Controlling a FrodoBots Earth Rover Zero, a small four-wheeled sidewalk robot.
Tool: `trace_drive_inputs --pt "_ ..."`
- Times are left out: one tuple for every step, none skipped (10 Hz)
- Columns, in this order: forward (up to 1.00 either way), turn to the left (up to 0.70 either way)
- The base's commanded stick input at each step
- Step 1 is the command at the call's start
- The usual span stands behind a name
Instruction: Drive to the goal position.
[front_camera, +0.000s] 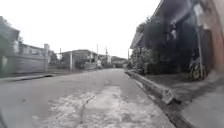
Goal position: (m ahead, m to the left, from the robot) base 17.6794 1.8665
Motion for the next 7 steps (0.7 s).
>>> trace_drive_inputs --pt "0.7 0.0" --pt "0.7 0.0" --pt "0.7 0.0" --pt "0.7 0.0" --pt "0.7 0.0" --pt "0.7 0.0" --pt "0.7 0.0"
